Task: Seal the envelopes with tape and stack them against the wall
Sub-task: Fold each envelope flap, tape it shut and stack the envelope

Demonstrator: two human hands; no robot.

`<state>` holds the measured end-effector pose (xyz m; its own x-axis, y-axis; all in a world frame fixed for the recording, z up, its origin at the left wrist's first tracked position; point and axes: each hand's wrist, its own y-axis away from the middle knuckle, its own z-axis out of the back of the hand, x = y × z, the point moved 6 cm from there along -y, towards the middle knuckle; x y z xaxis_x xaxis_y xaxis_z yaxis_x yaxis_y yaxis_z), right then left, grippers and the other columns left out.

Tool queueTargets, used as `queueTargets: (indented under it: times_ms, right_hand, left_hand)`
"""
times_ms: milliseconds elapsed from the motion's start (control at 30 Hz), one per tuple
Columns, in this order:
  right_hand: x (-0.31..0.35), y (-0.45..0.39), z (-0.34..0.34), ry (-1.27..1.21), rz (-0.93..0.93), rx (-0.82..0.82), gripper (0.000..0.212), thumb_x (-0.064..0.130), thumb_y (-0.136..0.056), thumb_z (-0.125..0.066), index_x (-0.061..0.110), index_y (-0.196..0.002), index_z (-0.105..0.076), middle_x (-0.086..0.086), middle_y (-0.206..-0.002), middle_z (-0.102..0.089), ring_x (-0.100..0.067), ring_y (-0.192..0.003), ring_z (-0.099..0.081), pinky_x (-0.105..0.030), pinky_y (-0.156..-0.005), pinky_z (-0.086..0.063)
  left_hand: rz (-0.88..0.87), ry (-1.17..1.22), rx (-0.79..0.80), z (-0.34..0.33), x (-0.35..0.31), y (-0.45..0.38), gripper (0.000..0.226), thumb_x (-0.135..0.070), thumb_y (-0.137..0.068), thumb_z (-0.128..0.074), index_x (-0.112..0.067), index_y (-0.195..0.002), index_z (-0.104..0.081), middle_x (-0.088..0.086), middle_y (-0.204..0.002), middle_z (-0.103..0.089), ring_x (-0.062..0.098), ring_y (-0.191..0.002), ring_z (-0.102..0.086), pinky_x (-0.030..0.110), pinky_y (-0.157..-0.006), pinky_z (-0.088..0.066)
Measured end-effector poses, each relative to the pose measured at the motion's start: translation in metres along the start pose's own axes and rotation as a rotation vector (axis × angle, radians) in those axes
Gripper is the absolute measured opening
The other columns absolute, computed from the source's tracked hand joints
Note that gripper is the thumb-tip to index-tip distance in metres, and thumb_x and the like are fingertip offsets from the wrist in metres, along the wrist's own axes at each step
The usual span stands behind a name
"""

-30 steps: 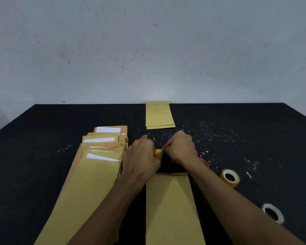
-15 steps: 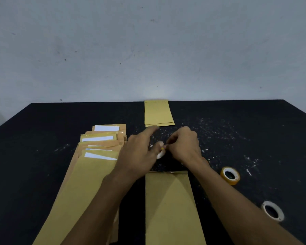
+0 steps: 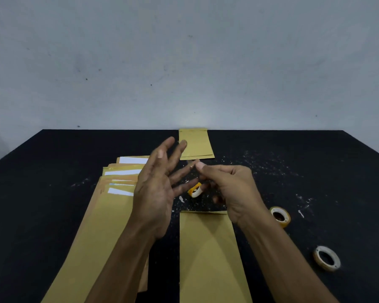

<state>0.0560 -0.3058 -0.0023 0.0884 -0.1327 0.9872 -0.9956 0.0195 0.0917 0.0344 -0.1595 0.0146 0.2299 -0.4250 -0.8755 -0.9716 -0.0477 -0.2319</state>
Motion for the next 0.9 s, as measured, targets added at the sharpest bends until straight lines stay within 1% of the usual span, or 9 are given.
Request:
queueTargets:
  times_ms: [100, 200, 367, 467, 533, 700, 767, 833, 900]
  right_hand:
    - [0.002, 0.004, 0.000, -0.020, 0.033, -0.044, 0.021, 0.019, -0.078, -0.084, 0.000, -0.081, -0.078, -0.018, -0.068, -0.069, -0.013, -0.051, -0.056, -0.020, -0.040, -0.036]
    - [0.004, 0.007, 0.000, -0.012, 0.045, -0.071, 0.012, 0.013, -0.077, -0.084, 0.008, -0.070, -0.077, -0.008, -0.060, -0.067, -0.009, -0.049, -0.056, -0.019, -0.040, -0.037]
    - [0.005, 0.011, 0.001, 0.008, 0.038, -0.079, 0.011, 0.013, -0.080, -0.082, 0.007, -0.073, -0.075, -0.004, -0.059, -0.067, -0.008, -0.050, -0.056, -0.020, -0.042, -0.041]
    - [0.005, 0.013, 0.001, -0.009, 0.021, -0.056, 0.010, 0.014, -0.083, -0.079, 0.008, -0.077, -0.075, -0.001, -0.060, -0.066, -0.008, -0.053, -0.058, -0.021, -0.044, -0.043]
    - [0.008, 0.015, 0.002, -0.077, 0.003, -0.015, 0.008, 0.013, -0.085, -0.076, 0.007, -0.082, -0.073, -0.001, -0.062, -0.065, -0.011, -0.058, -0.059, -0.021, -0.046, -0.045]
    - [0.024, 0.019, 0.005, -0.288, 0.033, 0.190, 0.005, 0.009, -0.093, -0.060, 0.009, -0.088, -0.060, -0.016, -0.103, -0.075, -0.025, -0.091, -0.073, -0.028, -0.060, -0.059]
    - [0.029, 0.021, 0.006, -0.318, 0.062, 0.240, 0.012, 0.006, -0.097, -0.052, 0.010, -0.086, -0.055, -0.020, -0.110, -0.074, -0.030, -0.103, -0.072, -0.031, -0.067, -0.060]
    - [0.032, 0.022, 0.009, -0.321, 0.086, 0.238, 0.020, 0.006, -0.099, -0.046, 0.013, -0.082, -0.052, -0.021, -0.110, -0.073, -0.032, -0.106, -0.071, -0.032, -0.067, -0.059]
    - [0.035, 0.024, 0.013, -0.331, 0.101, 0.243, 0.024, 0.007, -0.099, -0.042, 0.015, -0.078, -0.049, -0.022, -0.109, -0.073, -0.031, -0.105, -0.071, -0.031, -0.064, -0.059]
  left_hand:
    - [-0.004, -0.037, 0.022, -0.004, 0.001, 0.005, 0.054, -0.044, -0.092, -0.038, -0.025, -0.141, -0.045, -0.008, -0.137, -0.061, 0.024, -0.119, -0.064, 0.044, -0.090, -0.058]
    - [0.003, -0.048, 0.030, -0.008, 0.001, 0.008, 0.052, -0.043, -0.091, -0.039, -0.026, -0.139, -0.046, -0.008, -0.138, -0.060, 0.024, -0.119, -0.064, 0.051, -0.094, -0.055]
    - [0.018, -0.034, 0.029, -0.012, 0.000, 0.010, 0.044, -0.038, -0.091, -0.040, -0.029, -0.133, -0.049, -0.009, -0.136, -0.062, 0.025, -0.117, -0.066, 0.054, -0.108, -0.042]
    - [0.023, -0.105, 0.061, -0.018, 0.001, 0.014, 0.043, -0.040, -0.092, -0.040, -0.032, -0.133, -0.049, -0.013, -0.133, -0.063, 0.016, -0.124, -0.061, 0.045, -0.113, -0.037]
    - [-0.022, -0.237, 0.072, -0.017, 0.001, 0.015, 0.047, -0.045, -0.092, -0.038, -0.034, -0.137, -0.045, -0.019, -0.135, -0.061, 0.001, -0.132, -0.050, 0.034, -0.113, -0.032]
    - [-0.101, -0.433, 0.080, -0.004, 0.000, 0.015, 0.045, -0.040, -0.101, -0.037, -0.031, -0.144, -0.040, -0.019, -0.134, -0.062, -0.013, -0.130, -0.043, 0.008, -0.103, -0.033]
    - [-0.154, -0.610, 0.114, -0.003, 0.003, 0.018, 0.040, -0.042, -0.104, -0.038, -0.037, -0.144, -0.039, -0.024, -0.135, -0.059, -0.007, -0.135, -0.041, 0.012, -0.108, -0.034]
    - [-0.207, -0.797, 0.087, 0.002, 0.007, 0.020, 0.044, -0.045, -0.100, -0.040, -0.039, -0.144, -0.042, -0.019, -0.134, -0.061, 0.004, -0.140, -0.041, 0.030, -0.113, -0.036]
    - [-0.245, -0.880, -0.015, 0.012, 0.005, 0.020, 0.042, -0.044, -0.098, -0.042, -0.030, -0.137, -0.053, -0.017, -0.118, -0.069, 0.006, -0.125, -0.056, 0.028, -0.103, -0.046]
